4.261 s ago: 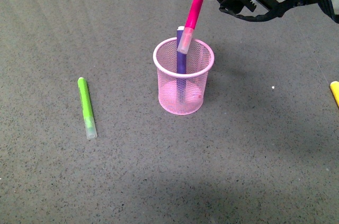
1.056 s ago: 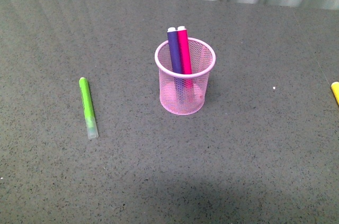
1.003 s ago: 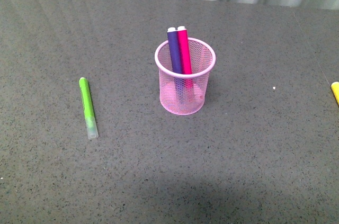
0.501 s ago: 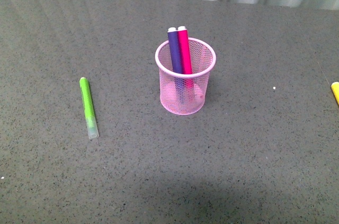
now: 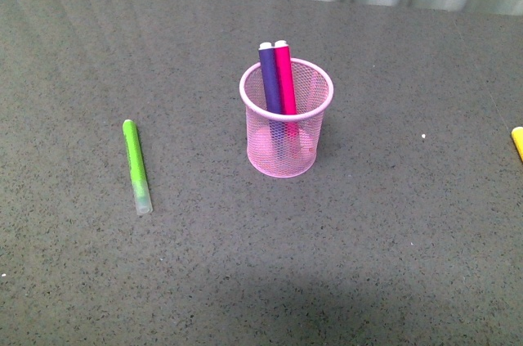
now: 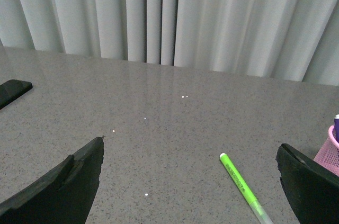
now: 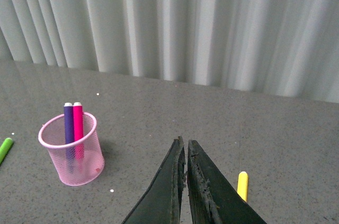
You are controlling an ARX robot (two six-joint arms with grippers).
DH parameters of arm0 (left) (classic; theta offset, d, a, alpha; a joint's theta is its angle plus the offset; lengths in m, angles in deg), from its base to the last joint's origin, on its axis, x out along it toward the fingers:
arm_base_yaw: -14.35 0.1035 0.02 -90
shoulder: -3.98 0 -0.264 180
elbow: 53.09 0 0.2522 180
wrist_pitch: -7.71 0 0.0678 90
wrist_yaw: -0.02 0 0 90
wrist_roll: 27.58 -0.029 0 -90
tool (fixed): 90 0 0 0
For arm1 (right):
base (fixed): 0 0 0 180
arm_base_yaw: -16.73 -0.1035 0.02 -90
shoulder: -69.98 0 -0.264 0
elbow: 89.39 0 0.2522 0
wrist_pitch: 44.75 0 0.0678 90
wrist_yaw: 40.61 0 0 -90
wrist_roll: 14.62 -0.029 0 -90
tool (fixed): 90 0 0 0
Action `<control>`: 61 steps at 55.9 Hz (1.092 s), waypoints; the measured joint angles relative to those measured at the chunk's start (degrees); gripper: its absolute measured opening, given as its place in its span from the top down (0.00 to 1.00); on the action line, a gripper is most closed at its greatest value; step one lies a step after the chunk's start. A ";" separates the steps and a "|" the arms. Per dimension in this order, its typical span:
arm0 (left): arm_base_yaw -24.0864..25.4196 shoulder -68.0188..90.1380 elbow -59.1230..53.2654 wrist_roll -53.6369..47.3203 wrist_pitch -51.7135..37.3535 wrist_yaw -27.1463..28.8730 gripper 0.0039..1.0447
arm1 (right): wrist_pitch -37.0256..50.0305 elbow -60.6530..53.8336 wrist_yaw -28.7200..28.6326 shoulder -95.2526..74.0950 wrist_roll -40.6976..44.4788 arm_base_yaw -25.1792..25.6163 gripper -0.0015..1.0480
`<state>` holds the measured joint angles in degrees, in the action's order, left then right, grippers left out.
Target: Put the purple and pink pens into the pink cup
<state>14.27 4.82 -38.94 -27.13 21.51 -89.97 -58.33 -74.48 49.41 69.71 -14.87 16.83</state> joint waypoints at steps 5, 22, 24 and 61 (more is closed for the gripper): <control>0.00 0.00 0.00 0.00 0.00 0.00 0.07 | 0.00 0.00 0.02 0.00 0.07 0.00 0.85; 0.00 0.00 0.00 0.00 0.00 0.00 0.07 | 0.00 0.00 0.00 0.00 0.07 0.00 0.31; 0.00 0.00 0.00 0.00 0.00 0.00 0.07 | 0.00 0.00 0.00 0.00 0.07 0.00 0.26; 0.00 0.00 0.00 0.00 0.00 0.00 0.07 | 0.00 0.00 0.00 0.00 0.07 0.00 0.07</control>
<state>14.27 4.82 -38.94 -27.13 21.51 -89.97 -58.33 -74.48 49.41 69.71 -14.81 16.83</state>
